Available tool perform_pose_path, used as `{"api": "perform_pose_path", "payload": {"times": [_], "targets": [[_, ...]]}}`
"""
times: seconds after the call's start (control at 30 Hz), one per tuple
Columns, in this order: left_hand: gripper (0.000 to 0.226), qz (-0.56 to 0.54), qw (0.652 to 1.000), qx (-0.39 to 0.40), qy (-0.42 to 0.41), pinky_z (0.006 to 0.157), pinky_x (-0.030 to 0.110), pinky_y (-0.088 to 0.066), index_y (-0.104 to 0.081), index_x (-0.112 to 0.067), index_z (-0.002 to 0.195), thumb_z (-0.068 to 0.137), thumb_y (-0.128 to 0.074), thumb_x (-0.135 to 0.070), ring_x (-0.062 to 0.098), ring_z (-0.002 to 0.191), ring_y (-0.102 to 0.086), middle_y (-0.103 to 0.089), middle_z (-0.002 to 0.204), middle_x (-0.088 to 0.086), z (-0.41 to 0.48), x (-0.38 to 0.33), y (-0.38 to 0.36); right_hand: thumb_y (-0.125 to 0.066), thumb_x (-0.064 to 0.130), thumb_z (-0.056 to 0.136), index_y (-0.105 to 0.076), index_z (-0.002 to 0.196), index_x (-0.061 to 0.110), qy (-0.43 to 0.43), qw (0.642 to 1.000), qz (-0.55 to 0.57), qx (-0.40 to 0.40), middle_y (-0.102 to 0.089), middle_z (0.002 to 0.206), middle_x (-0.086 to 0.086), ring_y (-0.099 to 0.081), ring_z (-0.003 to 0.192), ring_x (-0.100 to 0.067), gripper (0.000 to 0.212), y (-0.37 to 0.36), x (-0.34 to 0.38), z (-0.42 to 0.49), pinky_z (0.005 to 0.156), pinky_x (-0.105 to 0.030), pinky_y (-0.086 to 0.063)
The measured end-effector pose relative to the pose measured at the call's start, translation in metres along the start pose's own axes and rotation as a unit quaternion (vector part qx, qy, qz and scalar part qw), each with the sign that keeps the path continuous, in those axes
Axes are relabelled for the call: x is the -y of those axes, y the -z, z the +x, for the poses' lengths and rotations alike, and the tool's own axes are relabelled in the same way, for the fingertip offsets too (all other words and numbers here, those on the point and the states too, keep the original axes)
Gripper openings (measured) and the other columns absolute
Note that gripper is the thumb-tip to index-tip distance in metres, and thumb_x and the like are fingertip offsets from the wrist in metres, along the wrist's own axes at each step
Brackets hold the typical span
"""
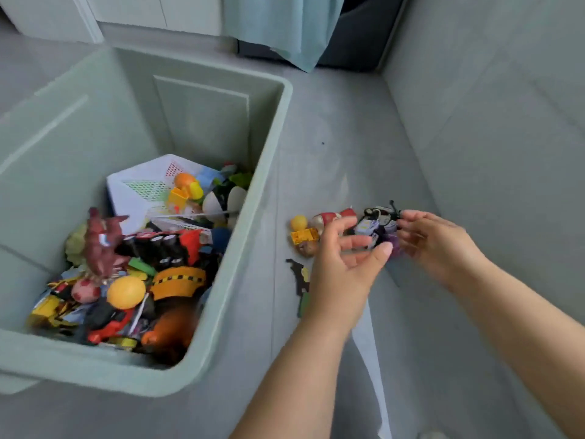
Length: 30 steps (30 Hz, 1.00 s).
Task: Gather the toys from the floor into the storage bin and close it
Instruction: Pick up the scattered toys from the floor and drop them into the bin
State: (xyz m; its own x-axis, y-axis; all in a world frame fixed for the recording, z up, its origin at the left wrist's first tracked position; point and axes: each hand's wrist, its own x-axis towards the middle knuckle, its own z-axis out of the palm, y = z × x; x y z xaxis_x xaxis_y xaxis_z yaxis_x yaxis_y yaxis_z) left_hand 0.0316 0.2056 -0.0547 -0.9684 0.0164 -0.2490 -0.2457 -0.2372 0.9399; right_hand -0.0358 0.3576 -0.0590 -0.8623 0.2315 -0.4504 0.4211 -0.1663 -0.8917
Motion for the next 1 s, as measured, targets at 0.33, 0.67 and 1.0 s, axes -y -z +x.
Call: {"api": "perform_pose_path", "payload": {"times": [0.33,0.67,1.0], "targets": [[0.025,-0.028,0.958,-0.092,0.272,0.078,0.024,-0.051,-0.052,-0.017,0.112,0.089,-0.06,-0.013,0.017,0.081,-0.061,-0.062,0.087,0.004,0.047,0.118,-0.044,-0.073,0.023,0.075,-0.036,0.139,0.022,0.151,0.792,-0.59,0.037,-0.036,0.136,-0.013,-0.038,0.123,-0.031,0.074,0.076,-0.089,0.11,0.102,-0.033,-0.033],[0.01,-0.129,0.943,-0.102,0.288,0.074,0.03,-0.048,-0.057,-0.018,0.102,0.093,-0.053,-0.014,0.025,0.088,-0.063,-0.066,0.097,0.011,0.067,0.143,-0.07,-0.056,0.022,0.088,-0.031,0.138,0.025,0.256,0.645,-0.714,0.092,-0.034,0.137,-0.014,-0.035,0.121,-0.035,0.056,0.026,-0.096,0.163,0.075,-0.039,-0.043],[0.096,-0.208,0.953,0.006,0.219,0.082,0.046,-0.055,-0.047,-0.029,0.133,0.048,-0.084,-0.055,0.029,0.116,-0.057,-0.055,0.134,0.003,0.084,0.122,-0.053,-0.072,0.013,0.071,-0.045,0.116,0.023,0.492,0.682,-0.518,0.156,-0.044,0.124,-0.005,-0.052,0.095,-0.031,0.054,0.085,-0.09,0.101,0.073,-0.04,-0.052]]}}
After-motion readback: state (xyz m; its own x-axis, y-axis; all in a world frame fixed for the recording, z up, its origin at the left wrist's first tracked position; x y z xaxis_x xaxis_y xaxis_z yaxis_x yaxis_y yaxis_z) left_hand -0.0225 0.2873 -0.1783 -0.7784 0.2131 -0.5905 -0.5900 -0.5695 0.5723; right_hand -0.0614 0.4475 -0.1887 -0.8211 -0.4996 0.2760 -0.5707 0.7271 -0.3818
